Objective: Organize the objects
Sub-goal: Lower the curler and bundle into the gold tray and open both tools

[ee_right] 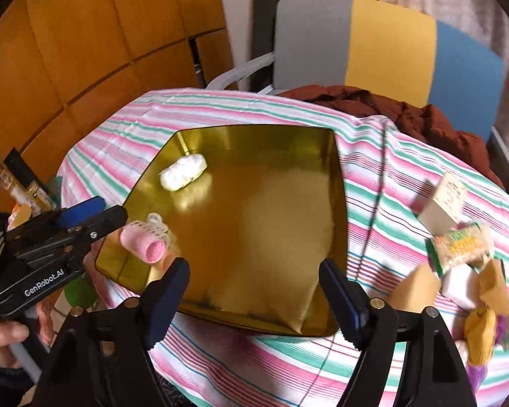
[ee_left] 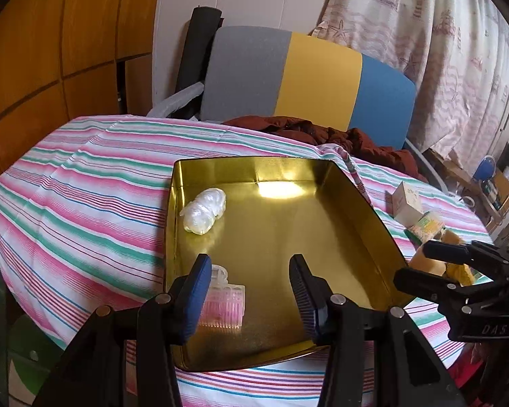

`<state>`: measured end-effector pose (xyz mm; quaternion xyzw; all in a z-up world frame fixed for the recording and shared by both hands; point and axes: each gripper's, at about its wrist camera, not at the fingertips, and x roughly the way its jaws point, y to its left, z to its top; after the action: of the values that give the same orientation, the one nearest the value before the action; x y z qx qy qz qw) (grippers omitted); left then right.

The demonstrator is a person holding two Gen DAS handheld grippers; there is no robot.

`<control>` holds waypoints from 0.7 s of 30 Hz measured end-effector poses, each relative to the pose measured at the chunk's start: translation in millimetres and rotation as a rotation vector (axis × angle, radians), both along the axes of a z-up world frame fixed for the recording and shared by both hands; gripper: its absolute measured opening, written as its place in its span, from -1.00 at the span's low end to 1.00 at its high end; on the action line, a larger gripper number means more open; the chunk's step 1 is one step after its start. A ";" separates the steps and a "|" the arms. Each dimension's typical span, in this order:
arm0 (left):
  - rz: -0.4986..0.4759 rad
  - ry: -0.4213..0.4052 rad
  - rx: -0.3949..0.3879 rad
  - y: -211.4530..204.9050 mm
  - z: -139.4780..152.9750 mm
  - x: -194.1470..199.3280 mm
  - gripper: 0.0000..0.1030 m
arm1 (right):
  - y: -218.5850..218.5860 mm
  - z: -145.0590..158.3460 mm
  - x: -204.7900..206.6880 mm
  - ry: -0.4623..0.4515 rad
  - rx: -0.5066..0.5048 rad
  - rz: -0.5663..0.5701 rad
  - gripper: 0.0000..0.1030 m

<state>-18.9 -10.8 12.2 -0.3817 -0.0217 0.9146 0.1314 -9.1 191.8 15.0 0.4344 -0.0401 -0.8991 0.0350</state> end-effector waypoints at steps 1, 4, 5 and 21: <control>0.004 -0.001 -0.009 1.5 -0.3 0.4 -0.07 | 0.3 0.0 2.2 0.008 0.002 -0.011 0.59; 0.013 -0.007 -0.023 4.9 -1.6 2.9 -0.07 | 0.1 -1.5 8.5 0.031 0.009 -0.036 0.60; 0.014 -0.009 -0.028 5.8 -2.0 3.2 -0.07 | -0.5 -1.5 10.3 0.041 0.014 -0.042 0.60; 0.012 0.006 -0.112 25.8 -1.5 16.7 -0.06 | 2.0 4.7 24.7 0.146 0.050 -0.102 0.71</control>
<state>-2.2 15.0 10.7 -0.3857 0.0278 0.9163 0.1044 15.6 193.8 19.7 0.3659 -0.0369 -0.9297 -0.0189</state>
